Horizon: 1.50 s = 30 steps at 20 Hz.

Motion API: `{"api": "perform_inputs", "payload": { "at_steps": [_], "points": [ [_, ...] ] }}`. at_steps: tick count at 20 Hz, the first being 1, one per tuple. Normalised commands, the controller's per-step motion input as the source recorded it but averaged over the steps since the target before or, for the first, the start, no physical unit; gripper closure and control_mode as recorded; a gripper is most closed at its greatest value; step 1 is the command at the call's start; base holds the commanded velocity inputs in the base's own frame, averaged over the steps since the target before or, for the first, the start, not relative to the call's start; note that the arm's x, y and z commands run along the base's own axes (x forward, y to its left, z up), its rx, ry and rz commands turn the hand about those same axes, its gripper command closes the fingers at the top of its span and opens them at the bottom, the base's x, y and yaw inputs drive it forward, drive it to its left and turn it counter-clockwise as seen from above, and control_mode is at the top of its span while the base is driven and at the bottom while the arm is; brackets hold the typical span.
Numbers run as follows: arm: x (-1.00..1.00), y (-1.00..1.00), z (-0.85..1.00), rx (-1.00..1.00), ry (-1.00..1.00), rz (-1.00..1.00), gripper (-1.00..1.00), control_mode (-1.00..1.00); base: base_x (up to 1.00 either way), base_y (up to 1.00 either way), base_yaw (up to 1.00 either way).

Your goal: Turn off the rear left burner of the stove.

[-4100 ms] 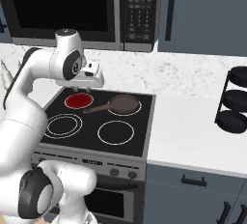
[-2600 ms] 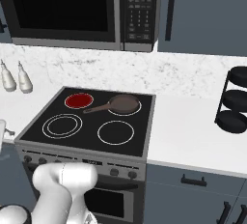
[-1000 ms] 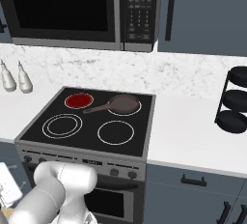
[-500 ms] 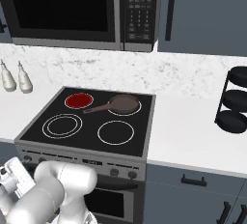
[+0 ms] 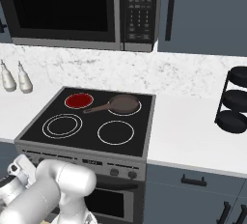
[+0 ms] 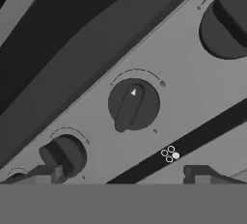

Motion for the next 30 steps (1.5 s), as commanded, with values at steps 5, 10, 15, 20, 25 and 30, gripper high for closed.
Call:
{"api": "perform_inputs", "payload": {
  "at_steps": [5,10,15,20,25,30],
  "points": [
    [0.13,0.21,-0.32,0.09,-0.01,0.12,-1.0,-1.0,0.0,0.0,0.0],
    [0.19,0.24,-0.28,0.09,0.0,0.09,-1.0,-1.0,0.0,0.0,0.0],
    [0.13,0.01,-0.02,0.01,0.0,0.01,-1.0,-1.0,0.0,0.0,0.0],
    [0.03,0.0,0.0,0.0,0.0,0.0,-1.0,-1.0,0.0,0.0,0.0],
    [0.12,0.0,0.0,0.0,0.0,0.0,-1.0,-1.0,0.0,0.0,0.0],
    [0.03,0.0,0.0,0.0,0.0,0.0,1.0,-1.0,0.0,0.0,0.0]
  ]
}}
